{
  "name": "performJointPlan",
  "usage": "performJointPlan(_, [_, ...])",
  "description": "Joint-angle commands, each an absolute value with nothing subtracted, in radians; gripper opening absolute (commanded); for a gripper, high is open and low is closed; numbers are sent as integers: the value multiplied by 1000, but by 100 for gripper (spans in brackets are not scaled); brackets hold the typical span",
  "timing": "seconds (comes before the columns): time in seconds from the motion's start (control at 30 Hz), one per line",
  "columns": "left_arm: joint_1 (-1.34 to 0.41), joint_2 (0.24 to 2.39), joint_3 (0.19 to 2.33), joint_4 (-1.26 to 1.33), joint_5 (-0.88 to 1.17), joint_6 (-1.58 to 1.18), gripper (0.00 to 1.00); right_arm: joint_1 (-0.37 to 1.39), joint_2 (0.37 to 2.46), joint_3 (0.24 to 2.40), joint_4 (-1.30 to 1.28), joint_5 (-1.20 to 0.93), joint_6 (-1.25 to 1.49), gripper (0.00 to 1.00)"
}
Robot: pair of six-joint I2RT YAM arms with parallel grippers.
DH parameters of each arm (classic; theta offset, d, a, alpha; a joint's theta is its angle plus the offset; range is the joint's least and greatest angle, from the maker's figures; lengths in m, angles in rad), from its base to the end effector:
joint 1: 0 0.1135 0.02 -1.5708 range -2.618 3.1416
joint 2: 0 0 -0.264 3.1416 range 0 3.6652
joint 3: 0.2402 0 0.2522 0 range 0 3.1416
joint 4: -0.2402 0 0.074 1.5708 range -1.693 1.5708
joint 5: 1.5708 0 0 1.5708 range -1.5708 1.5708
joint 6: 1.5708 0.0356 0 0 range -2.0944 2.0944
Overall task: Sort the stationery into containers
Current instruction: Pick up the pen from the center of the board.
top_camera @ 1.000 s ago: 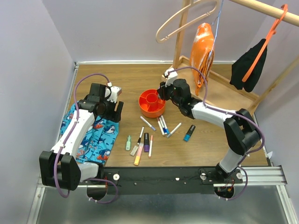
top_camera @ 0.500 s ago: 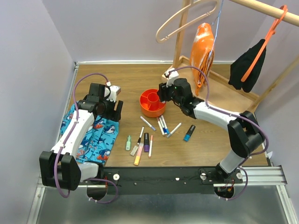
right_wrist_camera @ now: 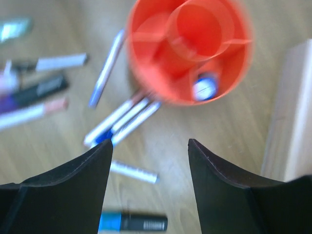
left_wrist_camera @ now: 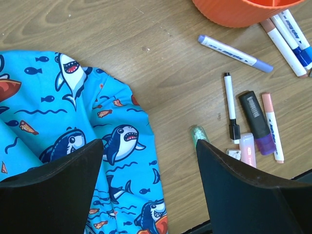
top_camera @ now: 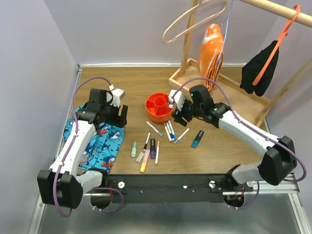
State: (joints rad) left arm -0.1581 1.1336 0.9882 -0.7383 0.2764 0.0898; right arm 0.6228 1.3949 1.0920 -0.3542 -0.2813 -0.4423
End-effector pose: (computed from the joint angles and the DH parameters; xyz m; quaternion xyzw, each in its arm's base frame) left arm 0.2236 -0.0455 0.2929 0.1614 0.9197 -0.1410 0.3290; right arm 0.2470 0.1895 0.2915 -0.5044 0.7341 0.1647 0.4237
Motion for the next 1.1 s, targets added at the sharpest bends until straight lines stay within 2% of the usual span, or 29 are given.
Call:
performJointPlan(0.0, [-150,1103,962,-726,314,97,86,627,1465,1058,-712,-439,-856,68])
performJointPlan(0.1, [-149,1100,954,-729,324,95,86,627,1541,1094,-778,-425,-977,64])
performJointPlan(0.43, [-127,1098,933,-733,333,94,86,644,1651,1115,-750,-353,-1267,60])
performJointPlan(0.57, [-110,1100,922,-730,336,91,86,663,1681,1117,-758,-367,-1313,60])
performJointPlan(1.07, [-75,1123,927,-726,336,80,86,723,1795,1121,-765,-379,-1341,42])
